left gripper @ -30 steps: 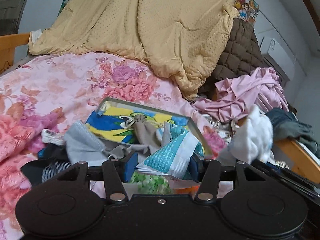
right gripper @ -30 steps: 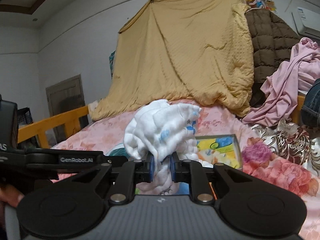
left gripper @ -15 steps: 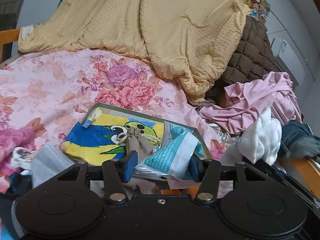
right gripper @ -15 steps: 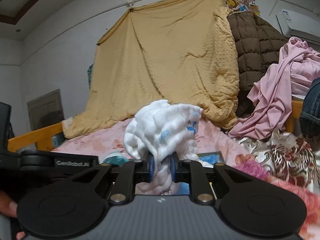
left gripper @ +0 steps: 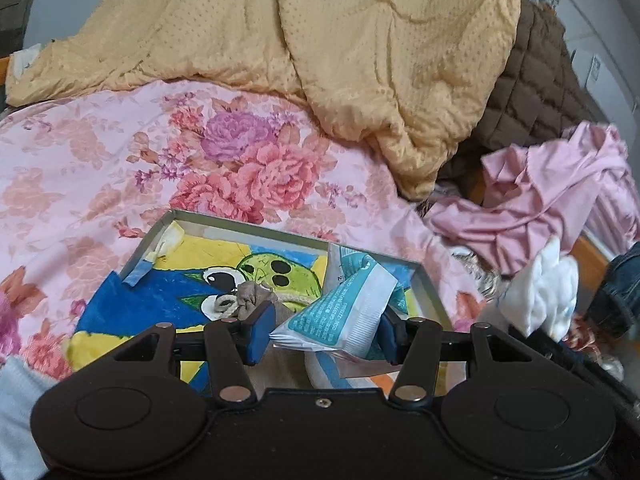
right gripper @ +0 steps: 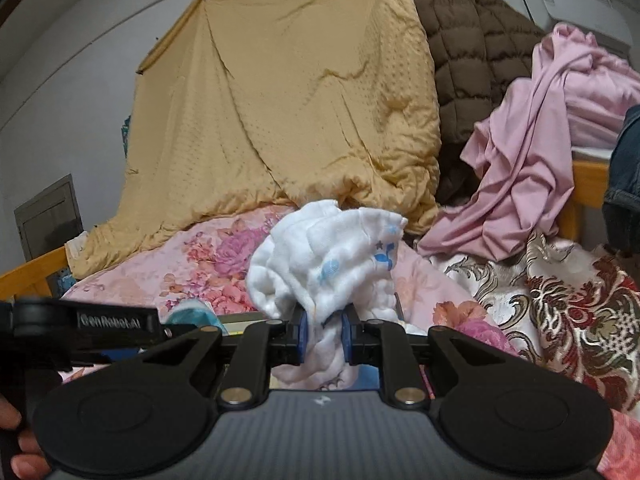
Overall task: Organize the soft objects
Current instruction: 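Carry the teal packet with the left tool while the right tool carries the quilted cloth to the tray, then open the left tool over the tray while the right tool releases the quilted cloth there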
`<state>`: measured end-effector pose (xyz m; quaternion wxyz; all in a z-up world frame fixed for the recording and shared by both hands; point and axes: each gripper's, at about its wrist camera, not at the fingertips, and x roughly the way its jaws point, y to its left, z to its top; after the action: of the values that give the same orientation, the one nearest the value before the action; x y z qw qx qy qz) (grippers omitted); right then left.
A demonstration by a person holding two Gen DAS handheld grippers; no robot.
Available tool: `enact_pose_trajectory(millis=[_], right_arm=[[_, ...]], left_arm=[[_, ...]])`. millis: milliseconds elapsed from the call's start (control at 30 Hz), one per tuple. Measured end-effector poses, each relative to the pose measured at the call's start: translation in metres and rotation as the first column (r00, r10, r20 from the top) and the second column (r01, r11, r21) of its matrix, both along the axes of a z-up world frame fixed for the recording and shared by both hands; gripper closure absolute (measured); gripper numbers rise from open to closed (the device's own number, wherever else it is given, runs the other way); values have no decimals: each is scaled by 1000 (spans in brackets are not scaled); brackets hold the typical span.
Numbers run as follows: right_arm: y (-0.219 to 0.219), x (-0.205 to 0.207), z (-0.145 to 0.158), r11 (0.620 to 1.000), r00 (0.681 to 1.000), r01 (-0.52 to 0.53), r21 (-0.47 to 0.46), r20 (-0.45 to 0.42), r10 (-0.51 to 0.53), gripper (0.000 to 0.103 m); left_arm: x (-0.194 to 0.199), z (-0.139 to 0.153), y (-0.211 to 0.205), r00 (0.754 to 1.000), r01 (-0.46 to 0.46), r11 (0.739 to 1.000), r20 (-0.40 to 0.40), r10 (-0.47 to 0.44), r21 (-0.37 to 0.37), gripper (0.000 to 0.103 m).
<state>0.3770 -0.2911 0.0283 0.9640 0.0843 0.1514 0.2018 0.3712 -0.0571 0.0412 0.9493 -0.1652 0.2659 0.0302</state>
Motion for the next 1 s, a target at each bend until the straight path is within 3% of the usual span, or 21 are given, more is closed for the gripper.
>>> enact_pose_trajectory(millis=[167, 400, 767, 867, 933, 1000], right_arm=[[3, 20, -5, 1000, 997, -12, 16, -75, 13, 84], [4, 34, -19, 998, 987, -24, 50, -155, 31, 84], [21, 39, -30, 999, 979, -48, 18, -198, 51, 81], [23, 41, -32, 999, 975, -52, 15, -217, 54, 75], [23, 42, -33, 999, 973, -50, 10, -226, 51, 63], [24, 42, -34, 999, 973, -53, 5, -225, 53, 63]], left_arm=[[24, -5, -3, 999, 10, 998, -47, -7, 58, 48], [41, -23, 9, 993, -48, 998, -112, 43, -40, 48], [39, -39, 12, 988, -74, 997, -139, 72, -10, 47], [37, -43, 14, 986, -82, 997, -147, 78, -17, 47], [35, -46, 15, 985, -85, 996, -152, 81, -20, 46], [34, -48, 16, 984, -89, 996, -156, 84, -25, 45]])
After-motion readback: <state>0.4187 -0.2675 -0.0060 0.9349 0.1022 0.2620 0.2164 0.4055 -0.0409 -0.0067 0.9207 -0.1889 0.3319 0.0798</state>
